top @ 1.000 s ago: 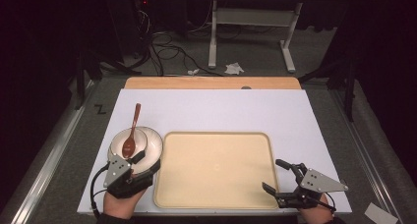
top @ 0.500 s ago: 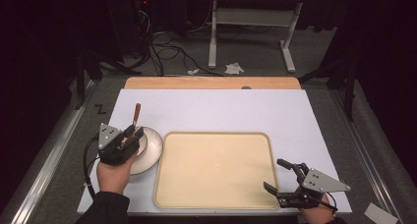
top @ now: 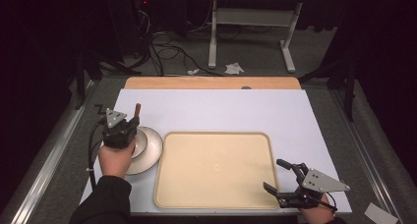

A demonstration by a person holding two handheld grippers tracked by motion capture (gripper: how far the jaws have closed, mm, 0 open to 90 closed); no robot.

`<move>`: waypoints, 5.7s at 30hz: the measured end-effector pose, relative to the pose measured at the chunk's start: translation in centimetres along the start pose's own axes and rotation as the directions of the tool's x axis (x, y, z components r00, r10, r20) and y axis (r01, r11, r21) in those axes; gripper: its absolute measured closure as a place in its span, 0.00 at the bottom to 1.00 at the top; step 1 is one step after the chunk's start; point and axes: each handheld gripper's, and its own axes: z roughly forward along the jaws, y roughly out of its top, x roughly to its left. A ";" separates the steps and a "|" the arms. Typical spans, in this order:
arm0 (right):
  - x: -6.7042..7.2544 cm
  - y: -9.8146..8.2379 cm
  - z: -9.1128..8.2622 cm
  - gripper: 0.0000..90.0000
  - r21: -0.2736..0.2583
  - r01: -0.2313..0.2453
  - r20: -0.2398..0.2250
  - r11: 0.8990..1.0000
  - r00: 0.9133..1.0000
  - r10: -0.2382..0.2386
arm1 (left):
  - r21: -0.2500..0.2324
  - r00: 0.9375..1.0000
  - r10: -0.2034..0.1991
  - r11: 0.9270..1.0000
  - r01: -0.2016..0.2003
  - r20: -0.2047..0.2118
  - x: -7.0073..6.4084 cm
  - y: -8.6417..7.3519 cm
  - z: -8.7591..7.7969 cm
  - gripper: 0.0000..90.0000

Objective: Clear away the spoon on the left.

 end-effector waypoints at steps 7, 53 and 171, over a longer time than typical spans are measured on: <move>0.0 0.0 0.0 0.18 0.004 -0.005 -0.002 1.000 1.000 0.005 | 0.036 0.999 -0.009 0.999 0.011 -0.048 1.0 1.0 1.3 1.00; -0.5 -0.3 -0.7 0.18 -0.014 -0.038 0.007 0.999 0.999 0.038 | 0.243 0.976 -0.064 0.963 0.115 -0.208 6.9 2.9 8.0 1.00; 0.1 0.3 -0.3 0.18 -0.013 0.006 0.001 1.000 1.000 -0.006 | 0.117 0.983 -0.182 0.976 0.185 -0.030 6.8 -6.2 -8.0 0.62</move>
